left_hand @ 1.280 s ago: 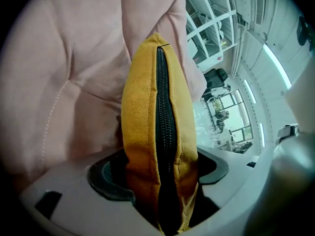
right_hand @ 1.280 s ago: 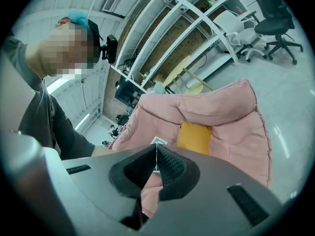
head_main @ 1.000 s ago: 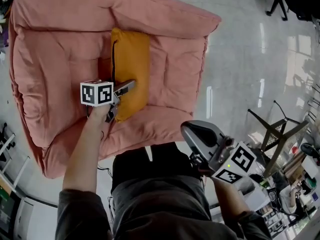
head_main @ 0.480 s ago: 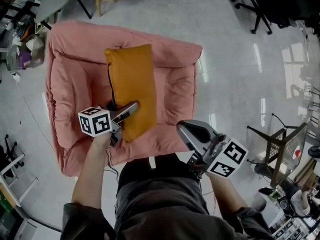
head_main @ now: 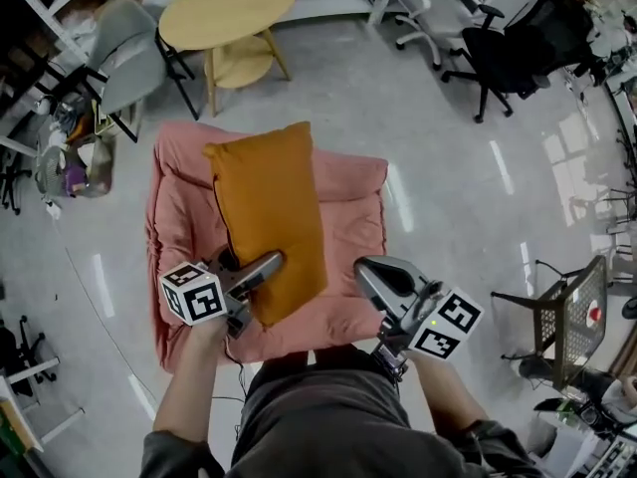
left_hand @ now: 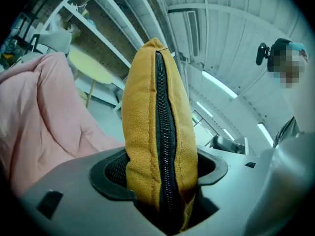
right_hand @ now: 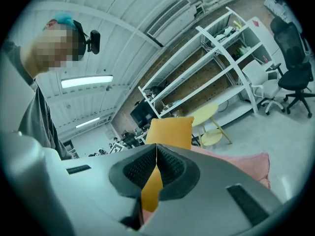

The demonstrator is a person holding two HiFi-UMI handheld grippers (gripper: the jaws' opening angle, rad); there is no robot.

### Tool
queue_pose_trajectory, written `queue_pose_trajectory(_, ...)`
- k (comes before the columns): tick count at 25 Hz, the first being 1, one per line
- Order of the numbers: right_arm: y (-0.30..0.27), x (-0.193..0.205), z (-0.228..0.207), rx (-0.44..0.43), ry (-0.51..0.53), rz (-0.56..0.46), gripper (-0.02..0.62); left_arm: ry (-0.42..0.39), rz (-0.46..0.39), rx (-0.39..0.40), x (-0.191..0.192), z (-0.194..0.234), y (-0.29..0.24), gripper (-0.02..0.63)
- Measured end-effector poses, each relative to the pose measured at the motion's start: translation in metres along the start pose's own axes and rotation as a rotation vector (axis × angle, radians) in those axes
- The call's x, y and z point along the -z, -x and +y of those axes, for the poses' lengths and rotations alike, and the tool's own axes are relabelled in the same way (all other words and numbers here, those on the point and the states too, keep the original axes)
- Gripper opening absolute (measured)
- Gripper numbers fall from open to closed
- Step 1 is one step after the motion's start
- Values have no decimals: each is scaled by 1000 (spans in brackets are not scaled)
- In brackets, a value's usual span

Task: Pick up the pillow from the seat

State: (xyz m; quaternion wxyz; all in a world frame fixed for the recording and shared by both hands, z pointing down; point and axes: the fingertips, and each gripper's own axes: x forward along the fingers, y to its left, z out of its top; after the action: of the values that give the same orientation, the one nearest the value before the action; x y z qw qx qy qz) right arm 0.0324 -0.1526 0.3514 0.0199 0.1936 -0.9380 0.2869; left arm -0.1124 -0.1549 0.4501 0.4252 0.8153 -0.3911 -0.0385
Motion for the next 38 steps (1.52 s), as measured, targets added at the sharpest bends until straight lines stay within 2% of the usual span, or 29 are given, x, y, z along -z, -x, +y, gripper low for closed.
queue_pose_trajectory(9, -16, -62, 70, 12, 148, -100, 15, -124, -128, 116, -82, -73, 63, 341)
queue_pose_trajectory(18, -20, -92, 133, 18, 252, -178, 15, -164, -220, 197, -127, -114, 114, 341)
queue_pose_trajectory(24, -26, -95, 160, 10, 287, -185, 15, -190, -244, 210, -139, -121, 136, 341)
queue_pose_trajectory(38, -29, -97, 176, 16, 320, -203, 15, -190, -276, 233, -147, -129, 148, 342)
